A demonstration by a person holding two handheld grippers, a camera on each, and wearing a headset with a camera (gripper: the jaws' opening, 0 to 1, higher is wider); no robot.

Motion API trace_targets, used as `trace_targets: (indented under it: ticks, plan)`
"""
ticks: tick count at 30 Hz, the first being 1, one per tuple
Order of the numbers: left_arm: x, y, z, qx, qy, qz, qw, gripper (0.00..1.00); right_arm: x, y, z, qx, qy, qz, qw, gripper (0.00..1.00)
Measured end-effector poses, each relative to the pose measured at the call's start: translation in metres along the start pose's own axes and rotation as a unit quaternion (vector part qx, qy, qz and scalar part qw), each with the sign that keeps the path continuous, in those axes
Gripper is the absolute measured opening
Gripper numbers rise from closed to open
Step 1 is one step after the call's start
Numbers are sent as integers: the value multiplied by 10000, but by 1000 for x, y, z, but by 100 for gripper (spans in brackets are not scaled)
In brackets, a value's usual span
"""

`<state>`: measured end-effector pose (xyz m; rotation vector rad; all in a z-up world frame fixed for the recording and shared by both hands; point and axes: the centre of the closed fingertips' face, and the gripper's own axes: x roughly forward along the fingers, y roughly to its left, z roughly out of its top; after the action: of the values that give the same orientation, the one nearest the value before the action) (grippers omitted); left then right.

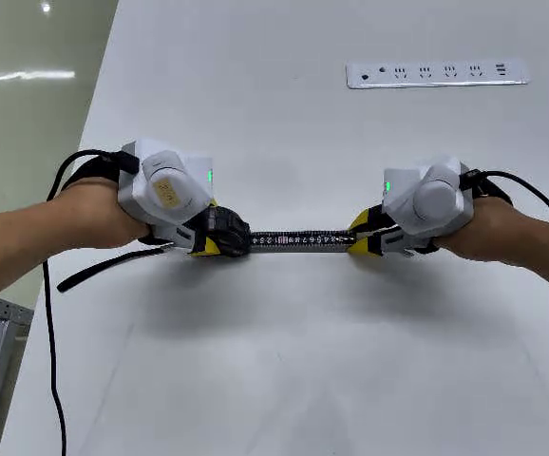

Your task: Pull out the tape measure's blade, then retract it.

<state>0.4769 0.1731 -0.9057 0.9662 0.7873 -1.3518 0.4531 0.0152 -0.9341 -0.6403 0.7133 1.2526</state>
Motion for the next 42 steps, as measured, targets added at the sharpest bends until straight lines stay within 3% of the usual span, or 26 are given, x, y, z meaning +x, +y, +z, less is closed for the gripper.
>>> trace_targets:
  ticks: [20, 22, 42]
  plan:
    - [0, 0, 0, 9, 3, -9, 10000, 32, -14, -1, -14, 65, 24, -35, 10000, 11]
    - [0, 0, 0, 7, 16, -2, 10000, 32, -21, -1, -22, 99, 19, -33, 9999, 11]
    - [1, 1, 0, 12, 14, -15, 10000, 32, -30, -2, -43, 159, 107, -67, 9998, 11]
